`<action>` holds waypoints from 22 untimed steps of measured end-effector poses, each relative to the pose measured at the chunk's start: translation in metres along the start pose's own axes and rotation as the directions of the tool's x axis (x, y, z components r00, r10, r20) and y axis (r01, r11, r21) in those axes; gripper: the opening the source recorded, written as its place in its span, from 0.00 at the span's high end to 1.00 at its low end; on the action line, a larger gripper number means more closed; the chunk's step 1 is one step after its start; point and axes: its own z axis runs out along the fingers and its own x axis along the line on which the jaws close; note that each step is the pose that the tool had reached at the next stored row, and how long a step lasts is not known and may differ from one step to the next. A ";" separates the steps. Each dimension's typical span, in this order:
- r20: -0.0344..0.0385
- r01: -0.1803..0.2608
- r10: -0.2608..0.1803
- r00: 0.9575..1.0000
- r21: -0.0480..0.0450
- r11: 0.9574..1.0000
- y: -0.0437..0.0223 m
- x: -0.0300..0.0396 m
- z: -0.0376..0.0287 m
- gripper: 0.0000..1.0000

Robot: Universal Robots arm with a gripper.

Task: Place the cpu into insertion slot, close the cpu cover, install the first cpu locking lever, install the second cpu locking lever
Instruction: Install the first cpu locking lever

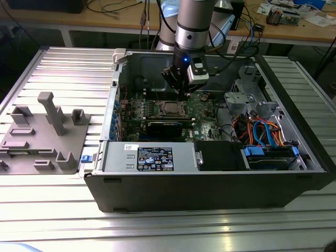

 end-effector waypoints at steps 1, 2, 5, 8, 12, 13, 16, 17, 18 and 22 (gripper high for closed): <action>-0.001 0.001 -0.001 1.000 -0.004 1.000 0.0000 0.0000 0.0000 0.89; -0.003 0.001 -0.001 1.000 -0.010 1.000 0.0000 0.0000 0.0000 0.89; -0.005 0.003 -0.003 1.000 -0.015 1.000 0.0000 0.0001 0.0000 0.89; -0.005 0.008 -0.008 1.000 -0.015 1.000 0.0000 0.0000 0.0000 0.89; -0.005 0.012 -0.012 1.000 -0.015 1.000 0.0000 0.0000 0.0000 0.89; -0.004 0.012 -0.012 1.000 -0.015 1.000 0.0000 0.0000 0.0000 0.89; -0.004 0.014 -0.014 1.000 -0.015 1.000 0.0000 0.0000 0.0000 0.89; -0.004 0.015 -0.015 1.000 -0.015 1.000 0.0000 0.0000 0.0000 0.89; -0.004 0.016 -0.016 1.000 -0.015 1.000 0.0000 0.0000 0.0000 0.89; -0.004 0.019 -0.019 1.000 -0.015 1.000 0.0000 0.0000 0.0000 0.89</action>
